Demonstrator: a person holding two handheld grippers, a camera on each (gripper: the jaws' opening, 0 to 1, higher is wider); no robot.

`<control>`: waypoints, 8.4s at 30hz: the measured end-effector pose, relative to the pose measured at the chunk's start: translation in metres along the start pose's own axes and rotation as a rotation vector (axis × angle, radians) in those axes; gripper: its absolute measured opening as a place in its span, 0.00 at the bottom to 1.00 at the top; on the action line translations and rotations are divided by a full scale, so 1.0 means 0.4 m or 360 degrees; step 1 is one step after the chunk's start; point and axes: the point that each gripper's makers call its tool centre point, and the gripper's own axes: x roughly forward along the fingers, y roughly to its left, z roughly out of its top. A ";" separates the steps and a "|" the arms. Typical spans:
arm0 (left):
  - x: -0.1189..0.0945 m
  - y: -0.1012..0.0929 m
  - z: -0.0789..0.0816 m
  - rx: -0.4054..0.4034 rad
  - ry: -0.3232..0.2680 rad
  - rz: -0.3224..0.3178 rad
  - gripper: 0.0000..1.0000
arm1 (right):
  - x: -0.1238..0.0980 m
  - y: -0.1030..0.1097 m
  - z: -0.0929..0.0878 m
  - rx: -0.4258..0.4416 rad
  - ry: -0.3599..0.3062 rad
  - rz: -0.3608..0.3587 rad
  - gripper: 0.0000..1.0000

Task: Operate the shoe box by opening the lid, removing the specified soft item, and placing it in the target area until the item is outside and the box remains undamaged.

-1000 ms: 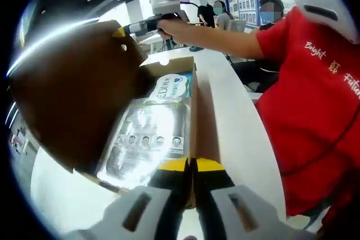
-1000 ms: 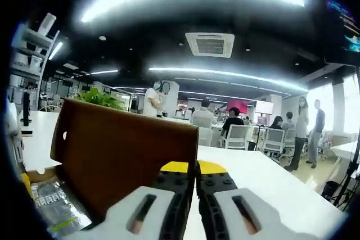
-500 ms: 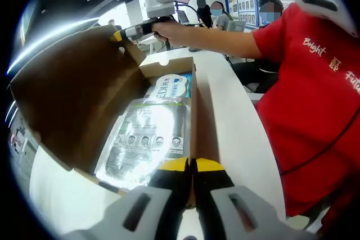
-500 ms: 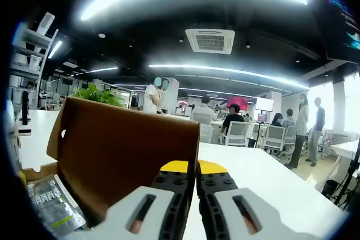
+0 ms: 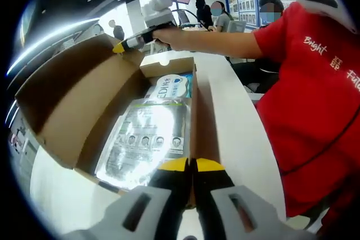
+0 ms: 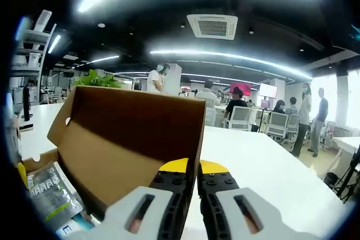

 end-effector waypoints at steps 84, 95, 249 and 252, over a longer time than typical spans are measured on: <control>0.000 -0.006 -0.001 0.0133 -0.0079 -0.0101 0.00 | -0.247 0.217 0.000 0.0074 -0.0038 0.1002 0.33; -0.003 -0.009 0.000 0.0153 -0.0086 -0.0118 0.00 | -0.253 0.233 -0.038 0.0356 0.0046 0.1253 0.37; 0.014 -0.004 0.018 0.0033 -0.0241 -0.0011 0.03 | -0.275 0.577 -0.119 0.0962 0.1036 0.1754 0.15; 0.014 -0.004 0.018 0.0033 -0.0243 -0.0011 0.03 | -0.278 0.579 -0.127 0.0940 0.1046 0.1734 0.12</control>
